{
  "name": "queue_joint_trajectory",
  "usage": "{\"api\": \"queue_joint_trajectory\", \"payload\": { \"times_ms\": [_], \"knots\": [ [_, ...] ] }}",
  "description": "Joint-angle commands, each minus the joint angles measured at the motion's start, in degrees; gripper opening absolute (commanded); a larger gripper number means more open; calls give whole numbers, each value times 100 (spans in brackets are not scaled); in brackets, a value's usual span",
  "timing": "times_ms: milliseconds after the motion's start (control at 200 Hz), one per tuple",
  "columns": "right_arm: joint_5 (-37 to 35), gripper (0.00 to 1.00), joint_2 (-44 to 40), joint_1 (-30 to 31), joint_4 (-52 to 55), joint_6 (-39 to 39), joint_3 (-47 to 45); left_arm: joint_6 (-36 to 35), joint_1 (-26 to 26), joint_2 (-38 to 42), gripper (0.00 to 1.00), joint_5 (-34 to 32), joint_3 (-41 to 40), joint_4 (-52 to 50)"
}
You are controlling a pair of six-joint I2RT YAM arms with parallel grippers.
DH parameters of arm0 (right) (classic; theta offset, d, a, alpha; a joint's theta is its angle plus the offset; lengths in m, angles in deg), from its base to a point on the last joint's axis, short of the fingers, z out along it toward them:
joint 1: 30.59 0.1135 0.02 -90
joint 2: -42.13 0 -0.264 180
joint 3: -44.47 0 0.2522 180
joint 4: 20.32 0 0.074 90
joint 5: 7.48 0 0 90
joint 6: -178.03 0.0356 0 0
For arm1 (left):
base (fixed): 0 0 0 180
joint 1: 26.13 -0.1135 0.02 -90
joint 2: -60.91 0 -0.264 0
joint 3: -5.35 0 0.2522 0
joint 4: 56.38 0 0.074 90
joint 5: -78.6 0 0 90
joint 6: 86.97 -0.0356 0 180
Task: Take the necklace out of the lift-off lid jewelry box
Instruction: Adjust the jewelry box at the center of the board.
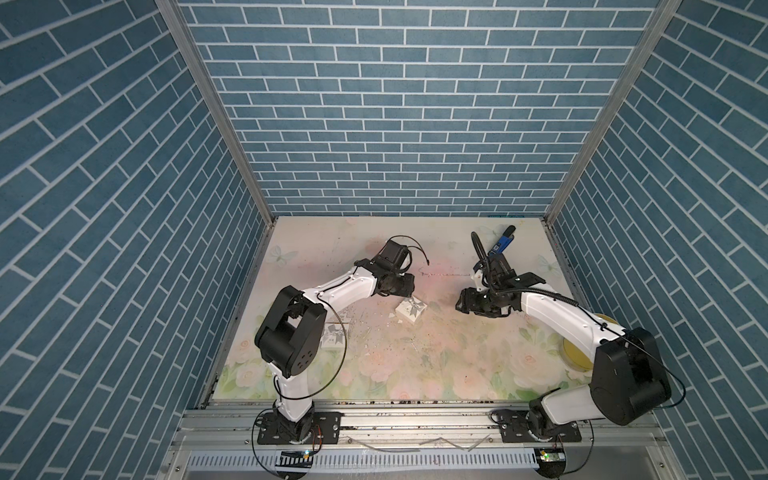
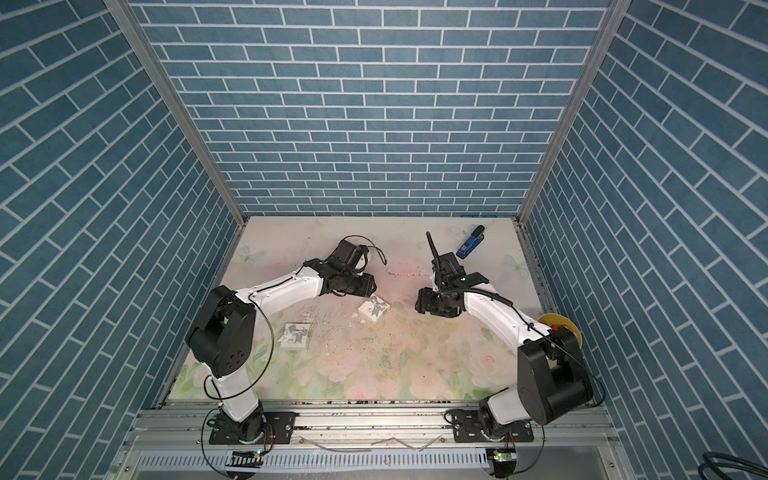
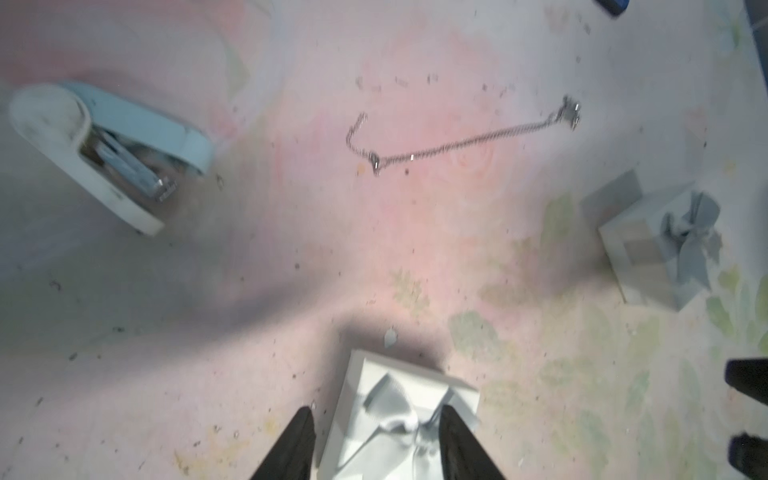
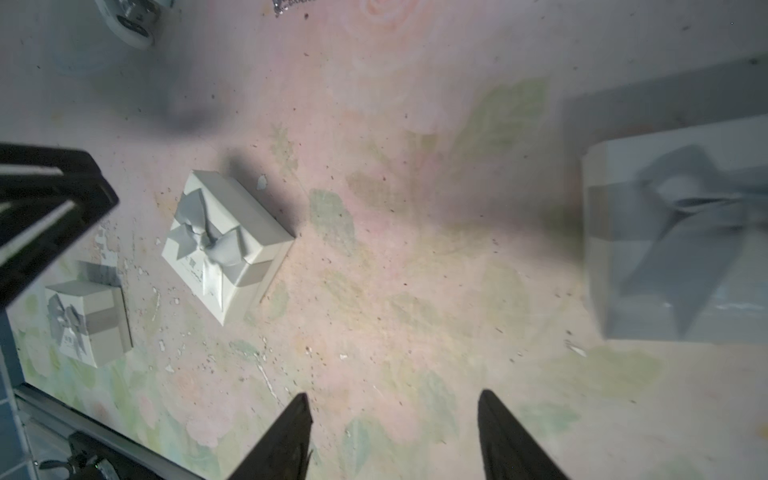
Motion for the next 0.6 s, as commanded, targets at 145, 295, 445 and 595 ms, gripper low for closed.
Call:
{"api": "queue_joint_trajectory", "payload": {
  "times_ms": [145, 295, 445, 595],
  "knots": [
    [-86, 64, 360, 738, -1492, 1641, -401, -864, -691, 175, 44, 1176, -161, -321],
    [-104, 64, 845, 915, -1701, 1873, -195, -643, -828, -146, 45, 1551, -236, 126],
    [53, 64, 1321, 1080, -1921, 1984, 143, -165, -823, -390, 44, 1938, -483, 892],
    [193, 64, 1646, 1185, -1971, 2015, 348, 384, -772, -405, 41, 2049, -937, 1573]
  ]
}}
